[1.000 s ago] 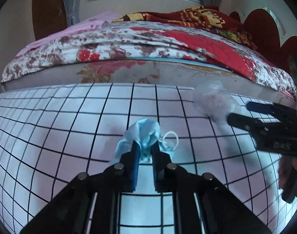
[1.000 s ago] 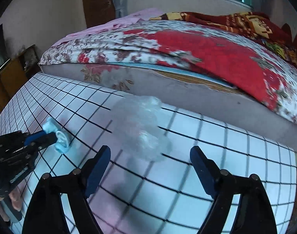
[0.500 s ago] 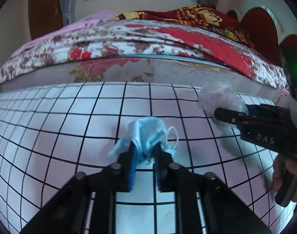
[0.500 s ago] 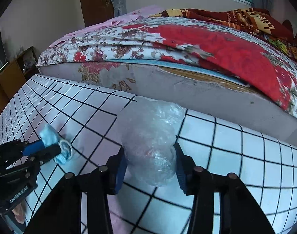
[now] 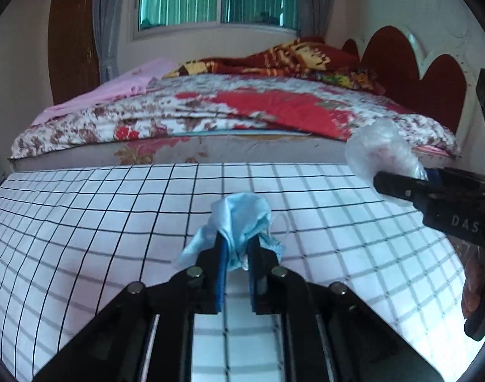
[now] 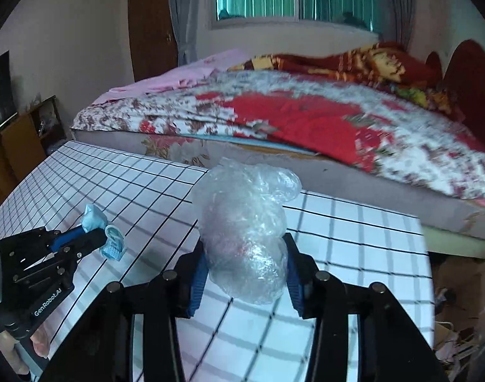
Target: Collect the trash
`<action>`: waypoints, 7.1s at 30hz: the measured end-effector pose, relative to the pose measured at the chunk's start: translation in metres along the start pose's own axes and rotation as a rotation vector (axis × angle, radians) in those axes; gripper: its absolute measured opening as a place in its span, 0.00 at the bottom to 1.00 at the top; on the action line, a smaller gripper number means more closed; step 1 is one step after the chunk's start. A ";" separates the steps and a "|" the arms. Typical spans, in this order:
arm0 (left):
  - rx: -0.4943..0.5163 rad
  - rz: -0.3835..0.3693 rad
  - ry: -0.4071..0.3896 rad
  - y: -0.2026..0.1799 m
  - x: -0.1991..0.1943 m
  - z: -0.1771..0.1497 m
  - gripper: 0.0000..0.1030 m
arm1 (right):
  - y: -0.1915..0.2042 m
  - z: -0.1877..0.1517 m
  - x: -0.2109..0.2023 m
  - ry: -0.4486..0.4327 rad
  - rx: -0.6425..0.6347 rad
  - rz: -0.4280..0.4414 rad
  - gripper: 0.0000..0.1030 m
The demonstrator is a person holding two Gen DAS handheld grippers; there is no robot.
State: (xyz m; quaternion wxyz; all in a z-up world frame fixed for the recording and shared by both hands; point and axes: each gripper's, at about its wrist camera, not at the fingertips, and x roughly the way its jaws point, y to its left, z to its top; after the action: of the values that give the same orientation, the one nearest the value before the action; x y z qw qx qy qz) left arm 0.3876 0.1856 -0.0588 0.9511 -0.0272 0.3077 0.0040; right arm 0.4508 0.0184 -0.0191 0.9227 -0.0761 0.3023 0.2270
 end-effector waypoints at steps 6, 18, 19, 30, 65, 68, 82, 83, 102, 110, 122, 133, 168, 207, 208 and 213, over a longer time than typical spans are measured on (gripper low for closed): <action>0.026 0.012 -0.026 -0.019 -0.055 -0.018 0.12 | 0.011 -0.027 -0.071 -0.044 -0.003 -0.029 0.44; 0.068 0.024 -0.081 -0.061 -0.174 -0.052 0.12 | 0.024 -0.084 -0.198 -0.114 0.017 -0.051 0.44; 0.071 0.023 -0.087 -0.066 -0.183 -0.055 0.12 | 0.025 -0.088 -0.210 -0.123 0.020 -0.052 0.44; 0.094 -0.052 -0.167 -0.115 -0.230 -0.072 0.12 | -0.002 -0.143 -0.291 -0.175 0.065 -0.111 0.44; 0.314 -0.442 -0.088 -0.317 -0.243 -0.157 0.12 | -0.135 -0.300 -0.417 -0.135 0.328 -0.376 0.44; 0.332 -0.466 -0.081 -0.331 -0.243 -0.166 0.12 | -0.144 -0.316 -0.421 -0.122 0.340 -0.389 0.44; 0.380 -0.549 0.039 -0.374 -0.208 -0.218 0.13 | -0.178 -0.386 -0.397 0.013 0.369 -0.375 0.44; 0.388 -0.554 0.055 -0.377 -0.204 -0.223 0.13 | -0.180 -0.392 -0.391 0.034 0.370 -0.370 0.44; 0.359 -0.497 0.277 -0.378 -0.139 -0.276 0.98 | -0.220 -0.479 -0.303 0.308 0.386 -0.335 0.99; 0.394 -0.381 0.269 -0.374 -0.140 -0.286 0.99 | -0.216 -0.490 -0.310 0.321 0.429 -0.392 0.99; 0.369 -0.338 0.210 -0.361 -0.154 -0.276 0.99 | -0.190 -0.471 -0.317 0.283 0.428 -0.393 0.99; 0.345 -0.154 0.133 -0.319 -0.211 -0.233 0.99 | -0.146 -0.405 -0.363 0.243 0.433 -0.464 0.99; 0.159 -0.131 -0.124 -0.219 -0.394 -0.189 1.00 | 0.001 -0.288 -0.497 -0.044 0.287 -0.498 0.99; 0.171 -0.115 -0.120 -0.218 -0.394 -0.194 1.00 | -0.004 -0.297 -0.501 -0.044 0.321 -0.494 0.99; 0.172 -0.115 -0.120 -0.218 -0.394 -0.193 1.00 | -0.004 -0.298 -0.501 -0.044 0.321 -0.495 0.99; 0.177 -0.123 -0.120 -0.219 -0.395 -0.193 1.00 | -0.004 -0.298 -0.500 -0.044 0.322 -0.494 0.99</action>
State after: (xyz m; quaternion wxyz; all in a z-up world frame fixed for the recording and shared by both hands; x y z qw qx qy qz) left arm -0.0399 -0.0397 0.0269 0.9649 0.0382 0.2471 -0.0801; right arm -0.0601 -0.2539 0.0372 0.9565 0.0048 0.2866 -0.0536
